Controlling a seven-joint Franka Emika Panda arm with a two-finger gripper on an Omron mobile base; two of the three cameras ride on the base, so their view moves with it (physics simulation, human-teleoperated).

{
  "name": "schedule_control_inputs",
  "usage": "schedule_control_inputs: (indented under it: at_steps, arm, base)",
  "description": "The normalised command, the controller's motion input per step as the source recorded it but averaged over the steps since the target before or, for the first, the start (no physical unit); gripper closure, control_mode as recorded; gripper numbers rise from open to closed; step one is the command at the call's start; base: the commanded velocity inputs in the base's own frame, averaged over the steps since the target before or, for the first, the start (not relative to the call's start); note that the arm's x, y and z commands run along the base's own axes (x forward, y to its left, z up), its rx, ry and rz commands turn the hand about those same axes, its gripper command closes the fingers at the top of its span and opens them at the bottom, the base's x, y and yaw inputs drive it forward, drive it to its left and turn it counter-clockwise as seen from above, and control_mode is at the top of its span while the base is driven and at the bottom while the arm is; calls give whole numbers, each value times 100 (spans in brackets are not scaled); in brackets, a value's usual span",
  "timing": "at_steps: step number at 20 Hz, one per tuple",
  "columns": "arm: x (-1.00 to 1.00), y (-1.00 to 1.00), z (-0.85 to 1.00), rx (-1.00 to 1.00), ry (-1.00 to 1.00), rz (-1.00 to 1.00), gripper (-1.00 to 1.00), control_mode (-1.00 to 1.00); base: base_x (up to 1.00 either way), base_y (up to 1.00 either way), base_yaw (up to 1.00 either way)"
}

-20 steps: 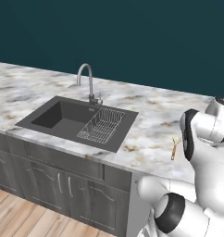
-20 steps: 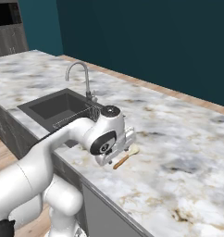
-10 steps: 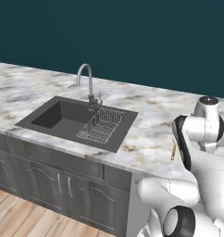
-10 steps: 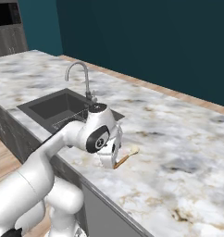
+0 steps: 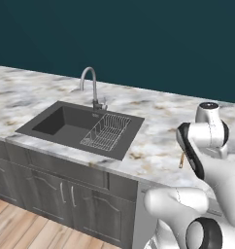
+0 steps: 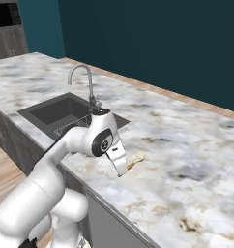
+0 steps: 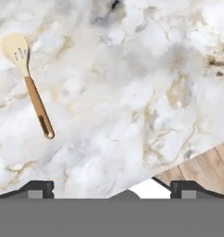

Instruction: Organize the utensils by type. Pick up the wooden spoons from the counter and place them in the open cabinet. Then pick up the metallic utensils from the counter and place them in the open drawer.

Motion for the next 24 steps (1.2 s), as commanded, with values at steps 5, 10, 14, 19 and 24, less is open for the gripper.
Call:
schedule_control_inputs:
  at_steps: [5, 10, 14, 19, 24]
  arm:
    - [59, 0, -24, 0, 32, 73, -100, -100]
    - [67, -7, -55, 0, -1, 54, -100, -100]
    - [60, -34, -54, 3, -8, 44, -100, -100]
    - [58, -12, -26, 11, 2, 15, -100, -100]
    - [63, 1, 0, 12, 7, 0, -100, -100]
  base:
    - [0, 0, 0]
    - [0, 0, 0]
    - [0, 0, 0]
    - [0, 0, 0]
    - [0, 0, 0]
